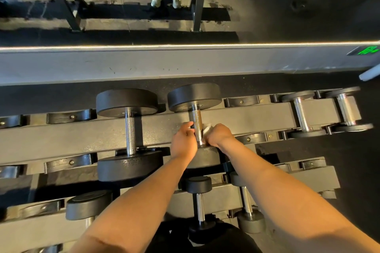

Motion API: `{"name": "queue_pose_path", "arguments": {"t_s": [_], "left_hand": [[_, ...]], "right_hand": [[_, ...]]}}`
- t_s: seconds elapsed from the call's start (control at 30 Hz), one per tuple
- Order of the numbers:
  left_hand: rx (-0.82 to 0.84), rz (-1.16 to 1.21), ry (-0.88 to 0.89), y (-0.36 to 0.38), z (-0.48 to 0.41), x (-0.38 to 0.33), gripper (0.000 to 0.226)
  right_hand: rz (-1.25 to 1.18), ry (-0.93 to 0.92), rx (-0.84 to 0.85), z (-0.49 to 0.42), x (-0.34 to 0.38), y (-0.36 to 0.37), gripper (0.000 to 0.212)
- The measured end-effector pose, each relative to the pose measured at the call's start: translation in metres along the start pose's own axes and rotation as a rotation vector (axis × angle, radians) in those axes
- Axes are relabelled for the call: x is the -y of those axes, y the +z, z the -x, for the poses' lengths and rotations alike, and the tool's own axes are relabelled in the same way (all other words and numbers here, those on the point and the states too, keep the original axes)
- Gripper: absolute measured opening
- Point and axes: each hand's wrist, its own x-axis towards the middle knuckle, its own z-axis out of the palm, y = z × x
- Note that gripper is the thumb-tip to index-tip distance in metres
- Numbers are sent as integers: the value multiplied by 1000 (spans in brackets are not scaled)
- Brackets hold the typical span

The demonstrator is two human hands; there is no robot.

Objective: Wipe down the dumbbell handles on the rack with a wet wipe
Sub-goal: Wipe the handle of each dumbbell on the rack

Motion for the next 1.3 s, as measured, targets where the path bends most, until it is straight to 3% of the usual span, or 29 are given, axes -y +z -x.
{"name": "queue_pose_path", "arguments": {"t_s": [0.13,0.23,0.4,0.47,0.6,1.0,1.2,1.3], "left_hand": [[-31,61,32,0,2,3,30],[-3,56,115,-1,3,2,25],[139,51,208,-10,-3,-3,27],[115,-3,208,-13,-12,-9,18],[-109,-18,208,-13,-30,-18,19],[-240,239,-180,27,-61,-41,11],[-108,324,-173,13,-58,-30,8],[24,343,-228,6,-54,-23,22]], "right_hand": [[-290,31,-169,0,-17,6,27],[-244,-132,-127,11,-12,6,12],[-19,-341,-51,23,3,6,12],[-23,-355,-80,23,0,7,8],[-229,-337,-181,23,-8,13,31],[-290,-276,-175,16,-8,15,21],[-290,-279,-178,16,-8,17,26],[-298,-274,-188,15,-8,17,29]]}}
